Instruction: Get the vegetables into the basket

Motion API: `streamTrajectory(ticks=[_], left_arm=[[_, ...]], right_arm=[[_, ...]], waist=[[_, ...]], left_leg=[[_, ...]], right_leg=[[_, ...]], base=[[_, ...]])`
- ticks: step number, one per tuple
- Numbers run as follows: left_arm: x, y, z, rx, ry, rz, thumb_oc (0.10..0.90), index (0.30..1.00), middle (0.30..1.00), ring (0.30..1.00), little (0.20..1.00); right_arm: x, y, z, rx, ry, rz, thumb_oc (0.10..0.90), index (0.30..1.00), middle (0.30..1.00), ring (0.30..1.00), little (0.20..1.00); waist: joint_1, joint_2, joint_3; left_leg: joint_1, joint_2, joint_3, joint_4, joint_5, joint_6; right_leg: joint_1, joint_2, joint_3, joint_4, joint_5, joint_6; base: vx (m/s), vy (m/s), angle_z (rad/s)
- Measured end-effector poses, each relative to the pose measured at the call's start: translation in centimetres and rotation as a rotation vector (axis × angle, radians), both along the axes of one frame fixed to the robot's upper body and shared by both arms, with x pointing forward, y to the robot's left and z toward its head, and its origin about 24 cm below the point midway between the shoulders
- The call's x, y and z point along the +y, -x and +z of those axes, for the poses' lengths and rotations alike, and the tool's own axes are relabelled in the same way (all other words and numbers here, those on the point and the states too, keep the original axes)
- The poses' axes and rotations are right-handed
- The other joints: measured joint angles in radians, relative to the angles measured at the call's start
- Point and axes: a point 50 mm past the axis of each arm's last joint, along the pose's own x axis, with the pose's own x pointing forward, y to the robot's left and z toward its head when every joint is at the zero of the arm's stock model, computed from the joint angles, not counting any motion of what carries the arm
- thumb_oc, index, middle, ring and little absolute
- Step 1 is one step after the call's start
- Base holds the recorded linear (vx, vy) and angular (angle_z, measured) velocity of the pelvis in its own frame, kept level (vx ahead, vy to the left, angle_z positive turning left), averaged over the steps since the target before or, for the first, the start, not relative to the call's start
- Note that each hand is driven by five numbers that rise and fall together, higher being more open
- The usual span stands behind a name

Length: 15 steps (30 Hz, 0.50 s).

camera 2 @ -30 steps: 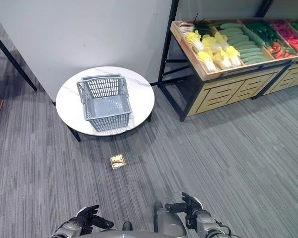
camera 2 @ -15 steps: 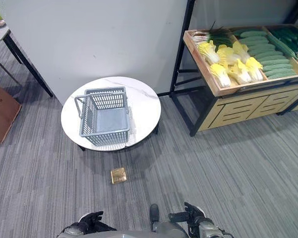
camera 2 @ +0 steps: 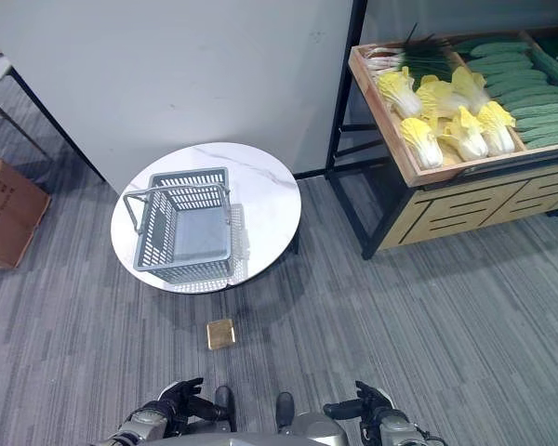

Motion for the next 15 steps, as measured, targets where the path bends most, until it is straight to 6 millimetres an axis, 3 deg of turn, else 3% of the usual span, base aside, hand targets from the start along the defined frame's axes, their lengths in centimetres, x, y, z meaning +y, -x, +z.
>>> streamTrajectory(ticks=[1, 4, 8, 11, 15], left_arm=[[-0.1, 0.4, -0.1, 0.008, 0.003, 0.003, 0.900, 1.000, 1.000, 1.000, 1.000], [0.0, 0.4, -0.1, 0.002, 0.003, 0.000, 0.900, 1.000, 1.000, 1.000, 1.000], [1.3, 1.0, 0.0, 0.002, -0.030, 0.031, 0.900, 1.000, 1.000, 1.000, 1.000], [2.7, 1.3, 0.2, -0.003, -0.065, 0.060, 0.900, 1.000, 1.000, 1.000, 1.000], [3.3, 1.7, 0.3, 0.001, -0.086, 0.074, 0.900, 1.000, 1.000, 1.000, 1.000]], right_arm=[[-0.1, -0.3, 0.3, -0.036, -0.003, 0.006, 0.900, 1.000, 1.000, 1.000, 1.000], [-0.1, -0.6, 0.6, -0.072, -0.014, 0.011, 0.900, 1.000, 1.000, 1.000, 1.000], [0.7, -3.9, 2.8, -0.254, -0.050, 0.057, 0.900, 1.000, 1.000, 1.000, 1.000], [0.6, -7.8, 5.9, -0.452, -0.040, 0.099, 0.900, 1.000, 1.000, 1.000, 1.000], [-1.3, -12.9, 11.4, -0.678, 0.057, 0.176, 0.900, 1.000, 1.000, 1.000, 1.000]], waist=[[-0.007, 0.013, -0.004], [-0.009, 0.018, -0.005], [-0.001, 0.023, -0.003], [0.008, 0.023, -0.002], [0.032, 0.023, -0.004]], left_leg=[[0.033, -0.001, 0.011, -0.007, 0.007, 0.025], [0.060, -0.014, 0.028, -0.028, 0.011, 0.018], [0.077, -0.041, 0.053, -0.029, -0.005, 0.046], [0.089, -0.055, 0.060, -0.032, -0.016, 0.058], [0.091, -0.064, 0.069, -0.033, -0.023, 0.067]], right_leg=[[0.009, 0.009, 0.026, 0.000, -0.014, 0.002], [0.014, 0.003, 0.041, 0.001, -0.011, 0.009], [0.013, -0.026, 0.074, 0.025, -0.029, 0.039], [0.015, -0.040, 0.087, 0.036, -0.037, 0.057], [0.014, -0.050, 0.096, 0.035, -0.034, 0.070]], base=[[0.12, 0.162, -0.44], [0.10, 0.139, -0.22], [0.08, 0.147, -0.16], [0.08, 0.113, -0.09], [0.06, 0.079, -0.06]])
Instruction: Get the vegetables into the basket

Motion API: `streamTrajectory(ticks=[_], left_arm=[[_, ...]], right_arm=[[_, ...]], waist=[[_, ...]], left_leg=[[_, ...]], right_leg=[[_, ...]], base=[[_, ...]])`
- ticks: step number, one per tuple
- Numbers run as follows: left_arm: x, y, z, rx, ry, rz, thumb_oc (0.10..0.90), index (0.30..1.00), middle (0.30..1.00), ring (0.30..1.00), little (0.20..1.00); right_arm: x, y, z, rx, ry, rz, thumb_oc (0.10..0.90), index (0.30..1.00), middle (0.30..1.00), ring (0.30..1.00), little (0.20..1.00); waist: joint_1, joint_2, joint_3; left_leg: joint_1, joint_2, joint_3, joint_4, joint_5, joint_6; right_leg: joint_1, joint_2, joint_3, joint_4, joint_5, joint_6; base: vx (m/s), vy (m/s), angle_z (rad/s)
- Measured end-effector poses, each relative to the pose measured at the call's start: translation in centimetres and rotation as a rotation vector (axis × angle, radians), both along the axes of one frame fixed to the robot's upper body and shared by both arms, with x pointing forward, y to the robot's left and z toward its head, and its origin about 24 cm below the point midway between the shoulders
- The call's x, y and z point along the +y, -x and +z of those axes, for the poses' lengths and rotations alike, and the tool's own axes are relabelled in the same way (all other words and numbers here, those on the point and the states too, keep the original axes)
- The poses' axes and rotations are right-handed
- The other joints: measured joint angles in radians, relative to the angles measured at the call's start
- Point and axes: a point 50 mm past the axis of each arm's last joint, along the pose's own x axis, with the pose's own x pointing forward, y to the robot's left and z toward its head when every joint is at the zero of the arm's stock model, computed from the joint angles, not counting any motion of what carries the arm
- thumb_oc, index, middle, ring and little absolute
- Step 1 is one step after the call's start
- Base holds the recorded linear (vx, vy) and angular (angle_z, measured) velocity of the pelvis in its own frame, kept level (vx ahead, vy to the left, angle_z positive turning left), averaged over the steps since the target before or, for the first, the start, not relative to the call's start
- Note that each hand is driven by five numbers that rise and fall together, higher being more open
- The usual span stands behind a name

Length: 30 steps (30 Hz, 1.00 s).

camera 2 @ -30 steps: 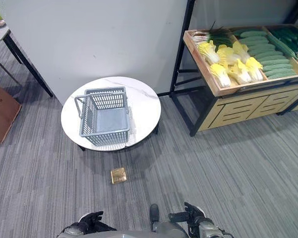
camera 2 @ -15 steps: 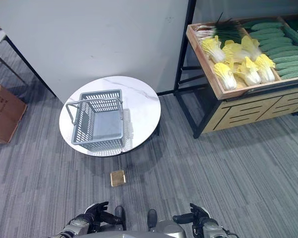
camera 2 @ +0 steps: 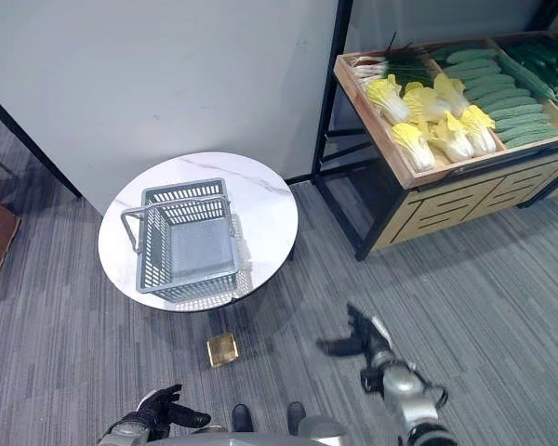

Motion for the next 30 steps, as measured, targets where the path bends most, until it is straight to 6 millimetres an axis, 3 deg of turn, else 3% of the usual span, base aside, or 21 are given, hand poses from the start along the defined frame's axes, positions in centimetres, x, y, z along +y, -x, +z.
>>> streamTrajectory(ticks=[2, 4, 7, 10, 15, 16, 20, 26, 30], left_arm=[[0.2, 0.8, -0.1, 0.016, -0.008, 0.014, 0.900, 1.000, 1.000, 1.000, 1.000], [0.1, 0.7, -0.1, 0.012, -0.003, 0.015, 0.900, 1.000, 1.000, 1.000, 1.000], [0.3, 0.8, -0.1, 0.018, -0.012, 0.019, 0.900, 1.000, 1.000, 1.000, 1.000], [0.4, 0.6, -0.1, 0.016, -0.014, 0.019, 0.900, 1.000, 1.000, 1.000, 1.000], [0.6, -0.1, 0.1, -0.006, -0.001, 0.084, 0.900, 1.000, 1.000, 1.000, 1.000], [0.8, -0.1, 0.1, -0.015, 0.011, 0.136, 0.900, 1.000, 1.000, 1.000, 1.000], [3.7, -0.2, 0.9, -0.128, 0.033, 0.628, 0.900, 1.000, 1.000, 1.000, 1.000], [8.1, -0.8, 2.9, -0.223, -0.074, 0.756, 0.900, 1.000, 1.000, 1.000, 1.000], [8.8, -1.4, 3.4, -0.257, -0.072, 0.814, 0.900, 1.000, 1.000, 1.000, 1.000]], right_arm=[[-0.6, -2.8, 3.6, -0.161, 0.023, -0.017, 0.900, 1.000, 1.000, 1.000, 1.000], [-1.3, -4.0, 6.7, -0.257, 0.088, 0.029, 0.900, 1.000, 1.000, 1.000, 1.000], [-0.5, -6.1, 10.0, -0.388, 0.129, 0.072, 0.900, 1.000, 1.000, 1.000, 1.000], [3.3, -9.6, 13.7, -0.503, 0.150, 0.202, 0.900, 1.000, 1.000, 1.000, 1.000], [8.2, -12.8, 17.3, -0.584, 0.184, 0.373, 0.900, 1.000, 1.000, 1.000, 1.000], [8.4, -13.0, 17.6, -0.587, 0.190, 0.383, 0.900, 1.000, 1.000, 1.000, 1.000], [9.0, -14.4, 17.7, -0.546, 0.221, 0.372, 0.900, 1.000, 1.000, 1.000, 1.000], [9.3, -17.0, 18.0, -0.447, 0.271, 0.280, 0.900, 1.000, 1.000, 1.000, 1.000], [9.1, -18.2, 19.1, -0.399, 0.306, 0.223, 0.900, 1.000, 1.000, 1.000, 1.000]], waist=[[0.011, -0.017, -0.010], [0.025, -0.019, -0.009], [0.026, -0.038, -0.021], [0.027, -0.057, -0.030], [0.078, -0.095, -0.030], [0.082, -0.099, -0.031], [0.132, -0.126, -0.037], [0.178, -0.144, -0.014], [0.198, -0.158, 0.009]], left_leg=[[0.003, -0.002, 0.004, 0.000, -0.002, 0.004], [0.000, -0.003, 0.004, 0.000, -0.002, 0.004], [-0.001, -0.001, 0.005, 0.004, -0.001, 0.005], [-0.006, 0.003, 0.014, 0.001, -0.002, 0.005], [-0.028, 0.008, 0.001, 0.001, 0.004, -0.001], [-0.031, 0.008, -0.006, 0.002, 0.005, 0.000], [-0.053, 0.008, -0.039, 0.005, 0.011, -0.002], [-0.094, 0.008, -0.068, 0.006, 0.024, -0.007], [-0.153, 0.007, -0.097, 0.009, 0.040, -0.010]], right_leg=[[0.002, -0.001, 0.005, -0.001, 0.000, 0.001], [0.000, -0.002, 0.005, -0.002, 0.002, 0.004], [0.001, 0.000, 0.005, -0.005, 0.002, 0.004], [-0.002, 0.005, 0.015, -0.016, 0.010, 0.009], [-0.012, 0.009, -0.001, -0.023, 0.013, 0.010], [-0.013, 0.009, -0.008, -0.025, 0.013, 0.010], [-0.019, 0.010, -0.026, -0.033, 0.013, 0.010], [-0.050, 0.009, -0.033, -0.034, 0.013, 0.011], [-0.095, 0.010, -0.062, -0.034, 0.016, 0.011]], base=[[0.06, 0.083, -0.05], [0.04, 0.050, -0.02], [0.04, 0.025, -0.02], [0.00, -0.003, -0.07], [0.02, 0.005, 0.07], [0.03, -0.005, 0.32], [0.00, -0.018, 0.29], [-0.03, -0.027, 0.15], [-0.02, -0.015, 0.20]])
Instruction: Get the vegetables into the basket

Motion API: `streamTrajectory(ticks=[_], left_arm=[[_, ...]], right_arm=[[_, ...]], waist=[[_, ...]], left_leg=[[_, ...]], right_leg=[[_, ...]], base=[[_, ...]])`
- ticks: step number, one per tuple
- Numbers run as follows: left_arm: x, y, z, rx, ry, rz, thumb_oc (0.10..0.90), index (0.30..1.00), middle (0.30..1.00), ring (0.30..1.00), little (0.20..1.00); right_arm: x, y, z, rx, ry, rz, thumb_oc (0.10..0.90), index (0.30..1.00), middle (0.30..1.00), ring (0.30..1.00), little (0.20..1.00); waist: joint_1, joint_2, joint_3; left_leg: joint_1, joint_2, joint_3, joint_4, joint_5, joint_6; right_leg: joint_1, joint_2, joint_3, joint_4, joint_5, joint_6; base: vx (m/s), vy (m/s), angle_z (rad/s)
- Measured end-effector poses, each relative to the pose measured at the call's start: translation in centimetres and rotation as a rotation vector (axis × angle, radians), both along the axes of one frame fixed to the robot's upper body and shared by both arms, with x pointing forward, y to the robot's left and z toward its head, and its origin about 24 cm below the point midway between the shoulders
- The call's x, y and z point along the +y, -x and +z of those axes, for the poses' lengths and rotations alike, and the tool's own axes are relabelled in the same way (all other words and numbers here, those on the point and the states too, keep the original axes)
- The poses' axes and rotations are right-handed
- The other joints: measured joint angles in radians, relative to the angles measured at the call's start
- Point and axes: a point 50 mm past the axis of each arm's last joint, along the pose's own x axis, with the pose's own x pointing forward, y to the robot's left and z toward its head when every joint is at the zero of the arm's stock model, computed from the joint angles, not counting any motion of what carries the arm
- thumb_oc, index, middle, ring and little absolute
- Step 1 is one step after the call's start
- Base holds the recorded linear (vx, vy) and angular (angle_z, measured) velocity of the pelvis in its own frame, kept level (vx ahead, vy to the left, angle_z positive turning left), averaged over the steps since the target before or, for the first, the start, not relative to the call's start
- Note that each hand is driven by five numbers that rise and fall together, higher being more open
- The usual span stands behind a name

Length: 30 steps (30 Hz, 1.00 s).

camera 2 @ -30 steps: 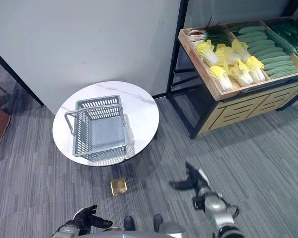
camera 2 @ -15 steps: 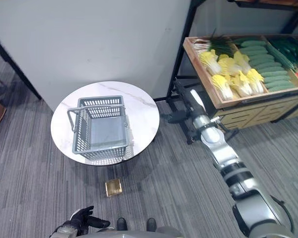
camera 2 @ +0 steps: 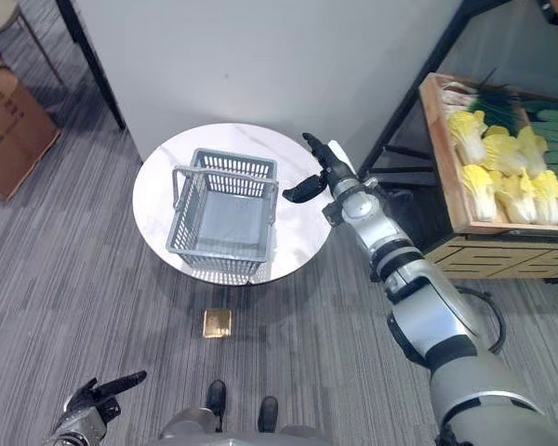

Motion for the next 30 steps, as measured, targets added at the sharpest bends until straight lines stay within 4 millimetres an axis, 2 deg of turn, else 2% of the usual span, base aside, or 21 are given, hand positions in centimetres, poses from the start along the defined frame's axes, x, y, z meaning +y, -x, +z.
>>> streamTrajectory(ticks=[3, 7, 13, 15, 17, 20, 24, 29, 30], left_arm=[[-0.2, 0.3, -0.2, -0.022, 0.032, 0.074, 0.900, 1.000, 1.000, 1.000, 1.000], [0.0, -0.1, 0.0, -0.071, 0.040, 0.129, 0.900, 1.000, 1.000, 1.000, 1.000], [-0.1, -0.2, 0.0, -0.077, 0.039, 0.128, 0.900, 1.000, 1.000, 1.000, 1.000], [-0.4, -1.3, 0.3, -0.118, 0.032, 0.116, 0.900, 1.000, 1.000, 1.000, 1.000], [-0.9, -2.1, 0.4, -0.135, 0.037, 0.085, 0.900, 1.000, 1.000, 1.000, 1.000], [-1.2, -2.7, 0.5, -0.147, 0.035, 0.062, 0.900, 1.000, 1.000, 1.000, 1.000], [-2.0, -2.9, 0.2, -0.135, 0.047, 0.034, 0.900, 1.000, 1.000, 1.000, 1.000], [-2.4, -2.5, -0.2, -0.113, 0.063, 0.038, 0.900, 1.000, 1.000, 1.000, 1.000], [-2.4, -2.6, -0.1, -0.118, 0.064, 0.036, 0.900, 1.000, 1.000, 1.000, 1.000]], right_arm=[[-0.2, -0.3, 0.3, 0.008, 0.006, -0.022, 0.900, 1.000, 1.000, 1.000, 1.000], [-0.2, -1.0, 2.9, -0.032, 0.035, -0.050, 0.900, 1.000, 1.000, 1.000, 1.000], [-0.3, -1.4, 4.8, -0.066, 0.103, -0.064, 0.900, 1.000, 1.000, 1.000, 1.000], [-0.4, -1.7, 6.8, -0.110, 0.132, -0.082, 0.900, 1.000, 1.000, 1.000, 1.000], [-0.3, -1.7, 7.6, -0.130, 0.140, -0.083, 0.900, 1.000, 1.000, 1.000, 1.000], [-0.2, -1.8, 8.1, -0.144, 0.175, -0.080, 0.900, 1.000, 1.000, 1.000, 1.000], [-0.3, -1.8, 7.8, -0.134, 0.185, -0.096, 0.900, 1.000, 1.000, 1.000, 1.000], [1.3, -1.8, 6.9, -0.115, 0.232, -0.072, 0.900, 1.000, 1.000, 1.000, 1.000], [1.5, -1.8, 6.9, -0.113, 0.236, -0.068, 0.865, 0.951, 0.951, 0.951, 0.951]], waist=[[0.018, -0.001, 0.013], [0.031, -0.003, 0.049], [0.047, -0.002, 0.058], [0.051, -0.003, 0.069], [0.064, -0.002, 0.075], [0.073, -0.002, 0.097], [0.083, -0.003, 0.118], [0.085, -0.002, 0.126], [0.087, -0.002, 0.126]], left_leg=[[-0.024, -0.001, -0.014, 0.003, 0.003, -0.001], [-0.064, 0.000, -0.031, 0.008, 0.011, -0.003], [-0.097, 0.000, -0.062, 0.010, 0.012, -0.003], [-0.130, -0.001, -0.087, 0.016, 0.016, -0.008], [-0.146, -0.002, -0.096, 0.023, 0.016, -0.008], [-0.153, -0.002, -0.109, 0.026, 0.016, -0.008], [-0.208, -0.007, -0.127, 0.053, 0.017, -0.009], [-0.206, -0.007, -0.134, 0.054, 0.019, -0.012], [-0.205, -0.007, -0.134, 0.054, 0.019, -0.013]], right_leg=[[-0.017, 0.001, -0.013, 0.000, 0.001, 0.000], [-0.050, 0.003, -0.026, 0.000, 0.002, -0.002], [-0.071, 0.006, -0.034, 0.000, 0.002, -0.002], [-0.092, 0.006, -0.037, 0.000, 0.002, -0.002], [-0.100, 0.006, -0.044, 0.000, 0.002, -0.002], [-0.103, 0.006, -0.051, 0.000, 0.002, -0.001], [-0.138, 0.004, -0.059, 0.000, 0.002, -0.002], [-0.134, 0.005, -0.060, 0.000, 0.002, -0.002], [-0.133, 0.005, -0.060, 0.000, 0.002, -0.002]], base=[[-0.01, -0.009, 0.15], [0.00, -0.001, 0.15], [0.02, 0.008, 0.15], [0.02, 0.024, 0.28], [0.00, 0.021, 0.17], [0.01, 0.027, 0.14], [0.00, 0.021, 0.12], [-0.01, 0.016, 0.04], [-0.04, 0.029, 0.03]])
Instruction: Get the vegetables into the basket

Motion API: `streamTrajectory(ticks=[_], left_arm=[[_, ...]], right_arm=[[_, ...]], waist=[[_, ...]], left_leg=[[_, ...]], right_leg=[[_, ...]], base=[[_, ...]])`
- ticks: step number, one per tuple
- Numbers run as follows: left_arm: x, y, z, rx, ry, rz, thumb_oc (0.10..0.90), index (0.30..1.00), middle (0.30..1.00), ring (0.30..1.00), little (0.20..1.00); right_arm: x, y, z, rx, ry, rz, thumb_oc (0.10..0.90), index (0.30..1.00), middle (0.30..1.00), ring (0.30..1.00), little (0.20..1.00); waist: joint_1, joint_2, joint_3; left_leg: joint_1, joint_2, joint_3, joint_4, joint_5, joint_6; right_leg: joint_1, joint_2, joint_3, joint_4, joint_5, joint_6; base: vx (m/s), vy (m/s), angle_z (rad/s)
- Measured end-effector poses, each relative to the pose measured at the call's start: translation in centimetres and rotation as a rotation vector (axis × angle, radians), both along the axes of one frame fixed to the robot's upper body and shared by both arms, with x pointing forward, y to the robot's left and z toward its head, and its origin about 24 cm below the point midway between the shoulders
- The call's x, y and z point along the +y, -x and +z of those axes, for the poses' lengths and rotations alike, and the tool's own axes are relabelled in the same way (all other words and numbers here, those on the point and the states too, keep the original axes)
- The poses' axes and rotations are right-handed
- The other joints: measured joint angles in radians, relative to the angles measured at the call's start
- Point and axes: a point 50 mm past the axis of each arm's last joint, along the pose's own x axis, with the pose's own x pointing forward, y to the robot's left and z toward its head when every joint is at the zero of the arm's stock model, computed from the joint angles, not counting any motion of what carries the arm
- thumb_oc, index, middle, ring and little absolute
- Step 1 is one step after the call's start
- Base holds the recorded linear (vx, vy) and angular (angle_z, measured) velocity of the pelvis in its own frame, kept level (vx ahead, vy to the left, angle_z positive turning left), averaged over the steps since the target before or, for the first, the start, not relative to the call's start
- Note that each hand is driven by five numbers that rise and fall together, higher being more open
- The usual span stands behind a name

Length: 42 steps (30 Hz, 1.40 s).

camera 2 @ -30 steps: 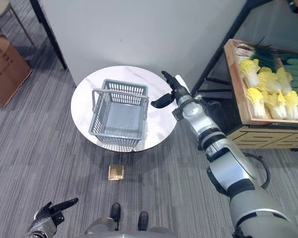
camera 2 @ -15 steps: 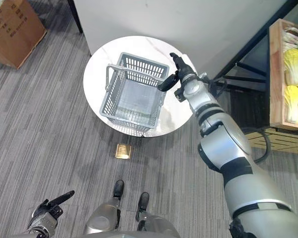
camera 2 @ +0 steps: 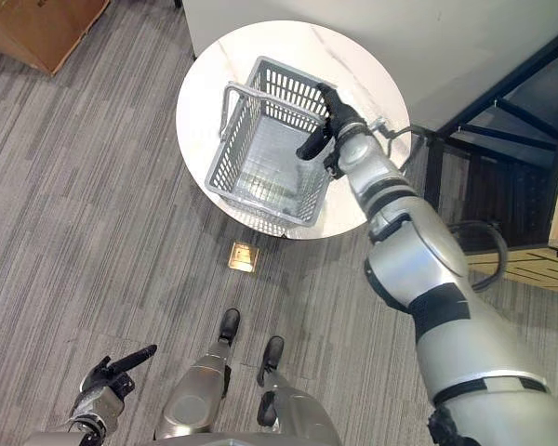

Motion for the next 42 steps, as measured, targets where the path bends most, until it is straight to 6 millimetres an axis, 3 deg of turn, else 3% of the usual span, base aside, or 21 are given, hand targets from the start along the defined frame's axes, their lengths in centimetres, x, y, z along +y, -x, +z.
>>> streamTrajectory(ticks=[1, 2, 7, 12, 17, 20, 23, 27, 30, 33, 37, 39, 40, 42], left_arm=[[0.0, -0.3, 0.1, -0.011, -0.002, -0.003, 0.900, 1.000, 1.000, 1.000, 1.000], [0.0, -0.6, 0.2, -0.019, -0.003, -0.006, 0.900, 1.000, 1.000, 1.000, 1.000], [-0.3, -1.9, 0.7, -0.047, -0.008, -0.030, 0.900, 1.000, 1.000, 1.000, 1.000], [-0.3, -1.8, 0.6, -0.035, -0.008, -0.032, 0.900, 1.000, 1.000, 1.000, 1.000], [-0.5, -2.0, 0.7, -0.018, -0.024, -0.085, 0.900, 1.000, 1.000, 1.000, 1.000], [-0.7, -1.8, 0.4, -0.005, -0.016, -0.100, 0.900, 1.000, 1.000, 1.000, 1.000], [-0.9, -2.1, 0.5, -0.009, -0.008, -0.118, 0.900, 1.000, 1.000, 1.000, 1.000], [-1.7, -1.1, -0.3, 0.012, 0.023, -0.114, 0.900, 1.000, 1.000, 1.000, 1.000], [-2.7, -0.9, -0.6, -0.004, 0.056, -0.113, 0.900, 1.000, 1.000, 1.000, 1.000], [-3.6, 0.5, -1.5, 0.028, 0.094, -0.111, 0.900, 1.000, 1.000, 1.000, 1.000], [-5.0, 2.4, -2.5, 0.082, 0.146, -0.136, 0.900, 1.000, 1.000, 1.000, 1.000], [-5.0, 3.1, -2.8, 0.103, 0.154, -0.132, 0.900, 1.000, 1.000, 1.000, 1.000], [-5.3, 3.2, -2.9, 0.113, 0.160, -0.162, 0.900, 1.000, 1.000, 1.000, 1.000], [-5.5, 4.3, -3.2, 0.147, 0.162, -0.184, 0.900, 1.000, 1.000, 1.000, 1.000]], right_arm=[[0.2, 0.0, -0.1, 0.001, 0.006, 0.005, 0.649, 0.649, 0.649, 0.649, 0.649], [0.4, 0.0, -0.1, 0.001, 0.022, 0.010, 0.400, 0.300, 0.300, 0.300, 0.300], [0.4, 0.0, -0.3, 0.007, 0.033, 0.005, 0.400, 0.300, 0.300, 0.300, 0.300], [0.3, 0.1, -0.8, 0.018, 0.029, 0.006, 0.400, 0.300, 0.300, 0.300, 0.300], [-0.5, 0.5, -4.2, 0.119, -0.012, 0.003, 0.400, 0.300, 0.300, 0.300, 0.300], [-0.9, 1.5, -7.9, 0.206, -0.068, 0.017, 0.400, 0.300, 0.300, 0.300, 0.300], [-1.1, 2.1, -9.4, 0.245, -0.072, 0.047, 0.400, 0.300, 0.300, 0.300, 0.300], [-1.7, 3.5, -11.9, 0.278, -0.082, 0.084, 0.400, 0.300, 0.300, 0.300, 0.300], [-2.8, 4.8, -12.5, 0.267, -0.071, 0.128, 0.400, 0.300, 0.300, 0.300, 0.300], [-3.9, 6.4, -13.5, 0.273, -0.066, 0.161, 0.400, 0.300, 0.300, 0.300, 0.300], [-6.9, 10.8, -15.9, 0.306, -0.117, 0.157, 0.400, 0.300, 0.300, 0.300, 0.300], [-7.5, 11.3, -16.6, 0.341, -0.103, 0.155, 0.400, 0.300, 0.300, 0.300, 0.300], [-9.7, 13.1, -17.4, 0.353, -0.132, 0.091, 0.400, 0.300, 0.300, 0.300, 0.300], [-11.1, 14.7, -18.6, 0.387, -0.144, 0.041, 0.400, 0.300, 0.300, 0.300, 0.300]], waist=[[0.001, 0.001, 0.001], [0.001, 0.001, 0.001], [0.000, 0.006, 0.004], [0.000, 0.011, 0.007], [0.002, 0.013, 0.007], [-0.004, 0.018, 0.005], [-0.053, 0.036, -0.005], [-0.103, 0.082, -0.031], [-0.125, 0.106, -0.044], [-0.183, 0.119, -0.063], [-0.238, 0.129, -0.105], [-0.257, 0.131, -0.110], [-0.264, 0.136, -0.119], [-0.277, 0.144, -0.140]], left_leg=[[0.000, 0.000, -0.001, 0.000, 0.002, -0.002], [0.000, 0.000, -0.001, 0.000, 0.002, -0.003], [-0.001, -0.001, -0.002, 0.000, 0.009, -0.006], [0.016, -0.001, -0.001, 0.001, 0.010, -0.008], [0.075, -0.002, 0.007, -0.006, 0.010, -0.008], [0.151, -0.003, 0.027, -0.025, 0.010, -0.008], [0.178, -0.004, 0.043, -0.038, 0.016, 0.000], [0.228, -0.007, 0.072, -0.057, 0.022, 0.006], [0.256, -0.004, 0.114, -0.058, 0.019, 0.008], [0.292, 0.003, 0.140, -0.059, 0.011, 0.016], [0.316, 0.017, 0.167, -0.064, 0.002, 0.016], [0.324, 0.020, 0.170, -0.065, -0.006, 0.015], [0.324, 0.024, 0.172, -0.065, -0.006, 0.014], [0.326, 0.028, 0.180, -0.065, -0.008, 0.011]], right_leg=[[0.000, 0.000, 0.000, 0.000, 0.000, 0.000], [0.000, 0.000, 0.000, 0.000, 0.000, 0.000], [0.001, -0.001, 0.000, 0.000, 0.000, 0.000], [0.016, -0.001, 0.001, 0.000, 0.001, -0.001], [0.069, -0.004, 0.010, 0.000, 0.000, -0.001], [0.131, -0.008, 0.025, 0.000, -0.002, 0.001], [0.145, -0.012, 0.040, 0.000, 0.003, 0.001], [0.176, -0.018, 0.066, 0.000, 0.008, 0.008], [0.191, -0.019, 0.106, 0.000, 0.014, 0.010], [0.216, -0.014, 0.128, 0.000, 0.016, 0.010], [0.230, -0.002, 0.158, 0.000, 0.020, 0.007], [0.235, 0.002, 0.166, 0.000, 0.020, 0.004], [0.234, 0.005, 0.163, 0.000, 0.016, 0.005], [0.232, 0.008, 0.172, 0.000, 0.015, 0.003]], base=[[0.00, 0.000, 0.00], [0.00, 0.000, 0.00], [0.00, 0.000, 0.00], [-0.01, 0.001, 0.00], [-0.02, 0.001, -0.04], [-0.04, 0.007, -0.17], [-0.06, -0.002, -0.15], [-0.05, -0.022, -0.23], [-0.04, -0.029, -0.38], [-0.05, -0.041, -0.28], [-0.03, -0.051, -0.23], [-0.01, -0.033, -0.15], [-0.02, -0.028, -0.06], [-0.03, -0.036, -0.08]])
